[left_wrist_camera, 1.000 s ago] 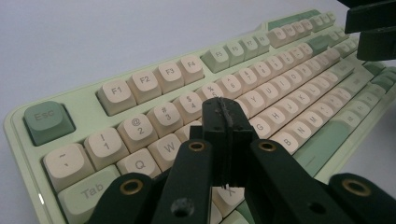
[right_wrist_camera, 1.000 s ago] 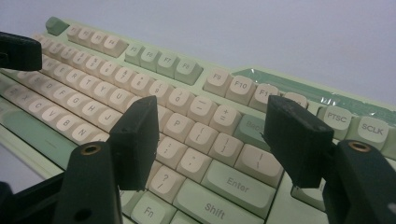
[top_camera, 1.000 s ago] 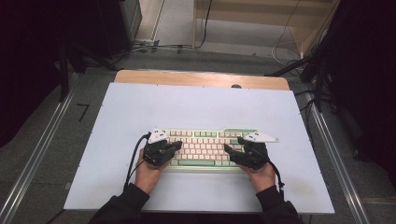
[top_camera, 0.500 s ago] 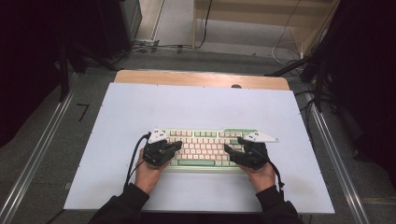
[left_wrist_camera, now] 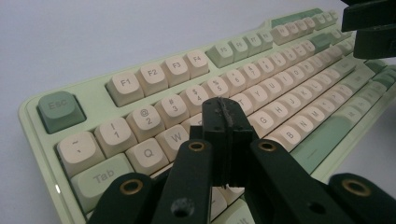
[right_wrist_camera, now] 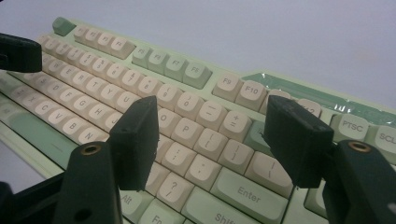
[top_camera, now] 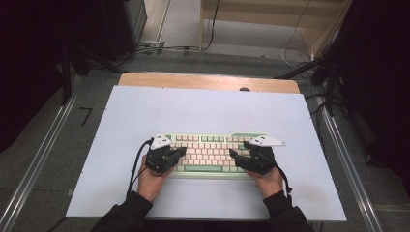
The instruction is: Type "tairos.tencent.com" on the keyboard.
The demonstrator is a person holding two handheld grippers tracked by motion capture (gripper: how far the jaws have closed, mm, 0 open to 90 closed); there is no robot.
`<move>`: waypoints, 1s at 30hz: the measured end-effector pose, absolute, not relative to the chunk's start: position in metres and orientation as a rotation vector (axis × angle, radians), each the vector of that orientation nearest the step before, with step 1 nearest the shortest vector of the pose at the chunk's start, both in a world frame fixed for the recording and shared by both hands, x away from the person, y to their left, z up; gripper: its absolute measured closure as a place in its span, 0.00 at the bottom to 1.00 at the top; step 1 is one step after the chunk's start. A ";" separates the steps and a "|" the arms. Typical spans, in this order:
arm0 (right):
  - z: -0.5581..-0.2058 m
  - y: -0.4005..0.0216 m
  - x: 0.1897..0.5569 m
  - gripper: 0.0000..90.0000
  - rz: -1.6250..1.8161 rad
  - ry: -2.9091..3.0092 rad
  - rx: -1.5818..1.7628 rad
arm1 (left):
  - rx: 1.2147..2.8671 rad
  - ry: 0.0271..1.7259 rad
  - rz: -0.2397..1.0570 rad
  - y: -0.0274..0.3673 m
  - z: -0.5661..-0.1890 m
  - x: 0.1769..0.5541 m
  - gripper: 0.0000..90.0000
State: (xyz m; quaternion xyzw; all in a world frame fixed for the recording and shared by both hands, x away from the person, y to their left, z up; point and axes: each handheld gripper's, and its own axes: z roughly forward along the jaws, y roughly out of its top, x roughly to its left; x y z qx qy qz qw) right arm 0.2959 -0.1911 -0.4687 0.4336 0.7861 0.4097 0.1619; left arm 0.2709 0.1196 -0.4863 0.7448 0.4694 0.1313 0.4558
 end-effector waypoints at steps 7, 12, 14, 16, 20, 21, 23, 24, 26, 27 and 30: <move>-0.469 -0.189 0.297 0.38 1.173 2.250 1.229 | 1.853 1.168 0.318 0.121 -0.488 0.271 1.00; -0.469 -0.189 0.297 0.38 1.173 2.250 1.229 | 1.870 1.179 0.309 0.120 -0.490 0.272 1.00; -0.469 -0.189 0.297 0.38 1.173 2.250 1.229 | 1.874 1.183 0.307 0.120 -0.490 0.272 1.00; -0.469 -0.189 0.297 0.38 1.173 2.251 1.229 | 1.877 1.185 0.306 0.120 -0.491 0.272 1.00; -0.469 -0.189 0.297 0.38 1.174 2.251 1.228 | 1.887 1.191 0.305 0.120 -0.491 0.273 1.00; -0.469 -0.189 0.297 0.38 1.175 2.252 1.228 | 1.889 1.191 0.304 0.120 -0.492 0.273 1.00; -0.469 -0.189 0.297 0.38 1.175 2.252 1.227 | 1.886 1.192 0.304 0.120 -0.491 0.272 1.00; -0.469 -0.189 0.297 0.38 1.174 2.253 1.226 | 1.885 1.193 0.305 0.120 -0.491 0.272 1.00; -0.469 -0.188 0.297 0.38 1.175 2.253 1.226 | 1.886 1.194 0.304 0.121 -0.491 0.272 1.00; -0.469 -0.188 0.297 0.38 1.176 2.254 1.224 | 1.886 1.194 0.304 0.121 -0.492 0.272 1.00; -0.469 -0.188 0.297 0.38 1.175 2.256 1.224 | 1.887 1.197 0.304 0.121 -0.492 0.272 1.00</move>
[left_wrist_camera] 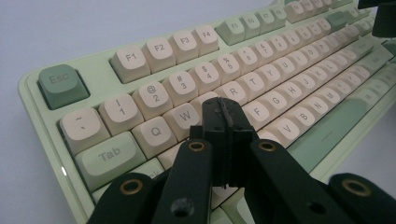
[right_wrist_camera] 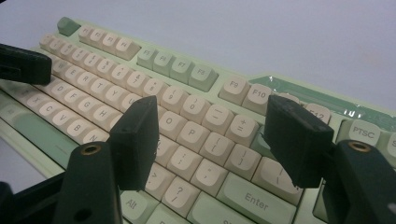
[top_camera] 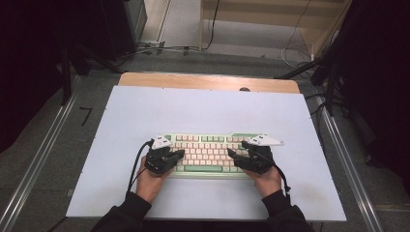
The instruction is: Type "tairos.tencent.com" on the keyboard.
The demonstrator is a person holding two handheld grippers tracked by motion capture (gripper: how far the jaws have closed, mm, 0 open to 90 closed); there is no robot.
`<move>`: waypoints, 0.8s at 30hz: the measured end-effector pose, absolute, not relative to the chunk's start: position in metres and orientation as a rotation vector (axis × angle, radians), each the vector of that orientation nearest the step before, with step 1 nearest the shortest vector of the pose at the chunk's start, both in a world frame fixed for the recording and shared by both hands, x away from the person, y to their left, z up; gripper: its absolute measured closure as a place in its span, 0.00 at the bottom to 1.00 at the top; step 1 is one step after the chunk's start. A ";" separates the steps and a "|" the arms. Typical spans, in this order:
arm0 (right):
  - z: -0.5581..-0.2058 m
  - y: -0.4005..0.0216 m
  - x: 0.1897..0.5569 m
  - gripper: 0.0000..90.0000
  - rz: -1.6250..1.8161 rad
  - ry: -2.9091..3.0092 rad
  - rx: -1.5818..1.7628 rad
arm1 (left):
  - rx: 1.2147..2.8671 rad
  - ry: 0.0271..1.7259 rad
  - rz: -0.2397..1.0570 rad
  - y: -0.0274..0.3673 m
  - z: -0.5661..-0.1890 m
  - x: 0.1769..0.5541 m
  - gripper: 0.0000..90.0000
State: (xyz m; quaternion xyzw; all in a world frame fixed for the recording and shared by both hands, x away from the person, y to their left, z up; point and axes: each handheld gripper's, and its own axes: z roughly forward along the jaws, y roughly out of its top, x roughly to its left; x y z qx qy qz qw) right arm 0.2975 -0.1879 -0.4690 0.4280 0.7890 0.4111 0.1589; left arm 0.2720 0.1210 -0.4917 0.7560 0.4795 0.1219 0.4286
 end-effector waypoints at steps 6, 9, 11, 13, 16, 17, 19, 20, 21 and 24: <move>-0.469 -0.187 0.297 0.38 1.175 2.257 1.222 | 1.890 1.198 0.307 0.121 -0.492 0.272 1.00; -0.469 -0.187 0.297 0.38 1.174 2.258 1.223 | 1.891 1.198 0.308 0.121 -0.492 0.272 1.00; -0.469 -0.187 0.297 0.38 1.173 2.258 1.222 | 1.902 1.196 0.302 0.120 -0.493 0.273 1.00; -0.469 -0.187 0.297 0.38 1.172 2.258 1.225 | 1.904 1.195 0.289 0.120 -0.494 0.273 1.00; -0.469 -0.187 0.297 0.38 1.170 2.260 1.223 | 1.875 1.195 0.304 0.122 -0.492 0.272 1.00; -0.469 -0.187 0.297 0.38 1.170 2.258 1.221 | 1.861 1.190 0.312 0.123 -0.491 0.271 1.00; -0.469 -0.187 0.297 0.38 1.174 2.254 1.221 | 1.820 1.181 0.340 0.126 -0.487 0.269 0.92; -0.469 -0.188 0.297 0.38 1.174 2.254 1.222 | 1.798 1.182 0.365 0.127 -0.486 0.268 0.82; -0.469 -0.188 0.297 0.38 1.172 2.254 1.224 | 1.785 1.186 0.388 0.127 -0.484 0.267 0.72; -0.469 -0.188 0.298 0.38 1.172 2.254 1.226 | 1.760 1.204 0.435 0.129 -0.482 0.265 0.53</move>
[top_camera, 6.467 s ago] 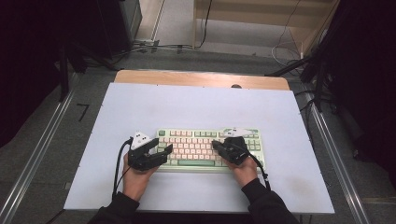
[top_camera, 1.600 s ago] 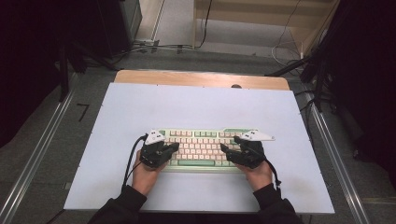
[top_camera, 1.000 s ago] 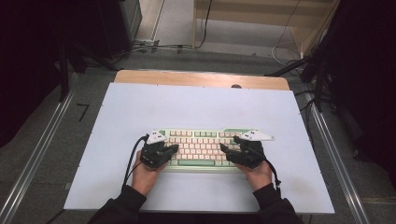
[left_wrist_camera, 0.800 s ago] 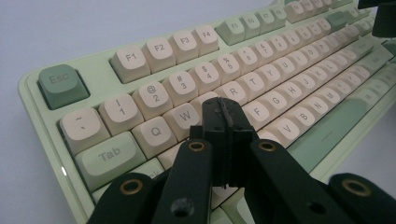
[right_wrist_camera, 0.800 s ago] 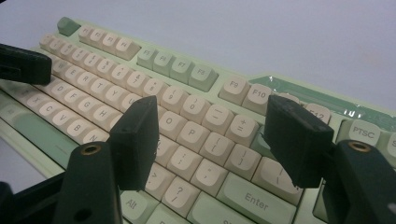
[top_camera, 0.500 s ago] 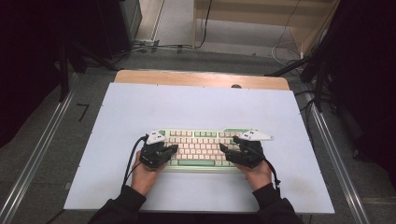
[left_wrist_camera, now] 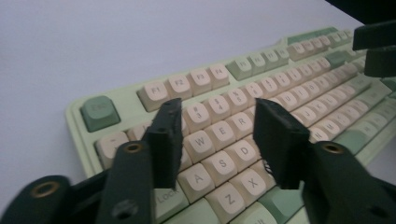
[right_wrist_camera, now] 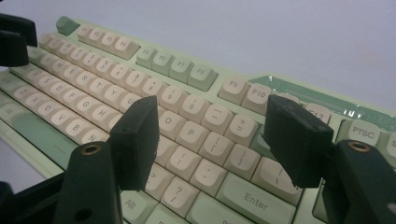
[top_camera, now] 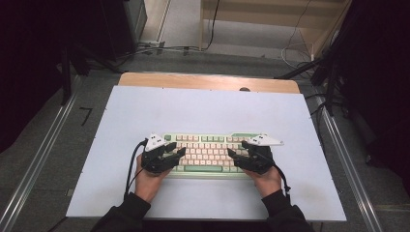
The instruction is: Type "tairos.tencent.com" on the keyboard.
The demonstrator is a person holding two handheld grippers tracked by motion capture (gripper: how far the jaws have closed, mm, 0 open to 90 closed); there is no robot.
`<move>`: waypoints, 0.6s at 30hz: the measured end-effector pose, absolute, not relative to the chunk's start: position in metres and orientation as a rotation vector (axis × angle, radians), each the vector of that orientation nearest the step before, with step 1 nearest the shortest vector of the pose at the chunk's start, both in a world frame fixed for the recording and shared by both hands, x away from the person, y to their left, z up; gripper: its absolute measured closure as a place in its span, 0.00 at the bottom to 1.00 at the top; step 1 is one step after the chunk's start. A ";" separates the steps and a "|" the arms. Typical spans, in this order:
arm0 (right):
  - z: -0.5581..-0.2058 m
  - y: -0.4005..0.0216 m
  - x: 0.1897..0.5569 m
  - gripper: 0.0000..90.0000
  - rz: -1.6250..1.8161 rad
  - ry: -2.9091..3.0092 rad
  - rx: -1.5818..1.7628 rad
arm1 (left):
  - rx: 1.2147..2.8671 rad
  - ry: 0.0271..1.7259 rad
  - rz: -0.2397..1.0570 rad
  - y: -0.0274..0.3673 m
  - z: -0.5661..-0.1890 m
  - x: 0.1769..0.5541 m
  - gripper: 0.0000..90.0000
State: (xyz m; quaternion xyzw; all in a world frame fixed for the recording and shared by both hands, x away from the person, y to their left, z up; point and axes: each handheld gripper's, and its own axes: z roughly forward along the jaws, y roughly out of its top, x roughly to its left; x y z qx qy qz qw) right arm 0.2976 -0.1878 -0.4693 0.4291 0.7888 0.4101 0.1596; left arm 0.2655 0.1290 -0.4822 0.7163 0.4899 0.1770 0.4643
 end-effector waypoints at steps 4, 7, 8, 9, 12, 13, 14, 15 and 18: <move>-0.469 -0.188 0.297 0.38 1.173 2.255 1.222 | 1.761 1.219 0.454 0.129 -0.482 0.265 0.45; -0.469 -0.188 0.297 0.38 1.173 2.254 1.222 | 1.763 1.223 0.462 0.129 -0.482 0.265 0.43; -0.469 -0.188 0.297 0.38 1.173 2.255 1.221 | 1.763 1.224 0.461 0.129 -0.482 0.265 0.43; -0.469 -0.188 0.297 0.38 1.172 2.254 1.221 | 1.765 1.226 0.465 0.130 -0.483 0.265 0.43; -0.469 -0.188 0.297 0.39 1.172 2.254 1.222 | 1.759 1.229 0.467 0.130 -0.483 0.266 0.43; -0.469 -0.188 0.297 0.39 1.173 2.254 1.221 | 1.757 1.231 0.467 0.130 -0.483 0.266 0.43; -0.469 -0.188 0.297 0.39 1.173 2.253 1.223 | 1.756 1.232 0.465 0.130 -0.483 0.266 0.43; -0.469 -0.188 0.297 0.39 1.173 2.253 1.223 | 1.757 1.233 0.469 0.130 -0.483 0.265 0.43; -0.469 -0.188 0.297 0.42 1.174 2.251 1.220 | 1.754 1.237 0.472 0.131 -0.483 0.265 0.43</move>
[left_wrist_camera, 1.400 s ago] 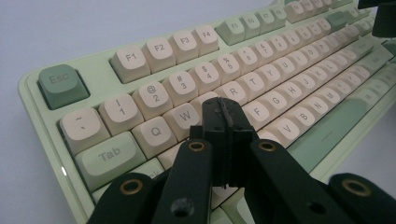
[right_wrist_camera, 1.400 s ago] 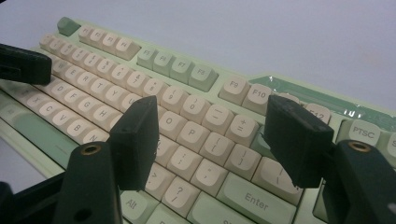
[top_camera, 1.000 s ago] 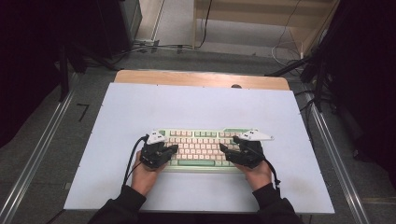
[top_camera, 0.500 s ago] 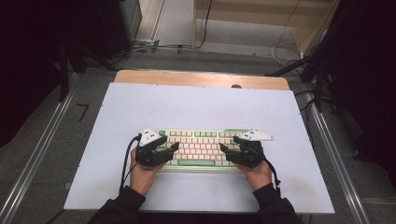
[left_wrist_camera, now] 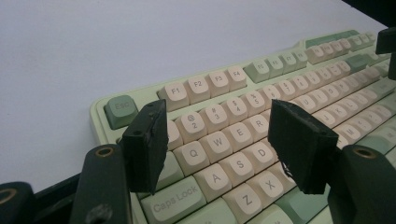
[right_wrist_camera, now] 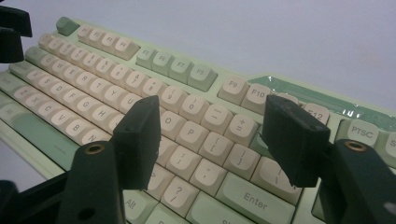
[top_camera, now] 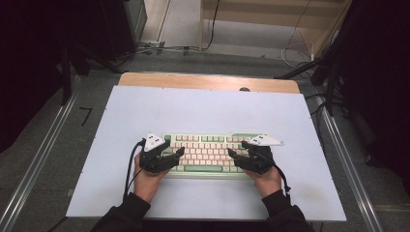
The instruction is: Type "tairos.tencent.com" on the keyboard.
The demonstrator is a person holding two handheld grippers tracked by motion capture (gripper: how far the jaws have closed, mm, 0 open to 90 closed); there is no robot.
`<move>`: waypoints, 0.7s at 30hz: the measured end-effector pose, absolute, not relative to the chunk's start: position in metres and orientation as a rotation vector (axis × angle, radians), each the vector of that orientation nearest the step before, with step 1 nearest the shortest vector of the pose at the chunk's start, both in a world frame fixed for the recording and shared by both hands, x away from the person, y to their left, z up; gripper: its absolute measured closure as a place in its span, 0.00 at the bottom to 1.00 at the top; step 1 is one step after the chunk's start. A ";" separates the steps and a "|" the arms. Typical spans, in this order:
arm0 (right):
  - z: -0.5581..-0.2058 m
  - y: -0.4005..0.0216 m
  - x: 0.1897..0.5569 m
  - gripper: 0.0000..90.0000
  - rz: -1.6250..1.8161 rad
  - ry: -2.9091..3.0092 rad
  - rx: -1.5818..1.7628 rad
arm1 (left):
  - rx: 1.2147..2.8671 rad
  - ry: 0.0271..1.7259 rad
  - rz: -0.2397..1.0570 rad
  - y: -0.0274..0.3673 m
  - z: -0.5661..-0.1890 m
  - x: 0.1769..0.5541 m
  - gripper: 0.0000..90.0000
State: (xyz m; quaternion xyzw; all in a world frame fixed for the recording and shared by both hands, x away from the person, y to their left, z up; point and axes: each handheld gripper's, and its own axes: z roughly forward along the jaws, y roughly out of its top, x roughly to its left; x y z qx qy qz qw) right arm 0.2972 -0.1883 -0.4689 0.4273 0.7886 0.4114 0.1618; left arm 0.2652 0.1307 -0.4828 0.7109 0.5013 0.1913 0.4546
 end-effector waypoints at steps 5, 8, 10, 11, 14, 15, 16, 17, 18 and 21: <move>-0.468 -0.188 0.295 0.48 1.172 2.242 1.220 | 1.756 1.243 0.474 0.131 -0.483 0.266 0.40; -0.467 -0.188 0.294 0.55 1.177 2.237 1.207 | 1.756 1.246 0.483 0.132 -0.483 0.266 0.38; -0.466 -0.188 0.292 0.60 1.188 2.233 1.208 | 1.756 1.250 0.486 0.131 -0.483 0.266 0.36; -0.466 -0.188 0.292 0.63 1.193 2.230 1.205 | 1.757 1.249 0.485 0.131 -0.483 0.266 0.35; -0.466 -0.189 0.291 0.72 1.201 2.231 1.209 | 1.764 1.249 0.492 0.130 -0.483 0.267 0.33; -0.466 -0.189 0.291 0.77 1.196 2.234 1.208 | 1.763 1.248 0.491 0.130 -0.483 0.267 0.33; -0.466 -0.189 0.291 0.81 1.196 2.238 1.209 | 1.761 1.245 0.492 0.129 -0.483 0.267 0.33; -0.466 -0.189 0.291 0.85 1.199 2.242 1.215 | 1.759 1.244 0.491 0.129 -0.483 0.267 0.33; -0.466 -0.190 0.291 0.88 1.204 2.247 1.215 | 1.761 1.244 0.492 0.129 -0.483 0.267 0.33; -0.466 -0.190 0.290 0.96 1.217 2.251 1.217 | 1.762 1.243 0.488 0.128 -0.484 0.267 0.33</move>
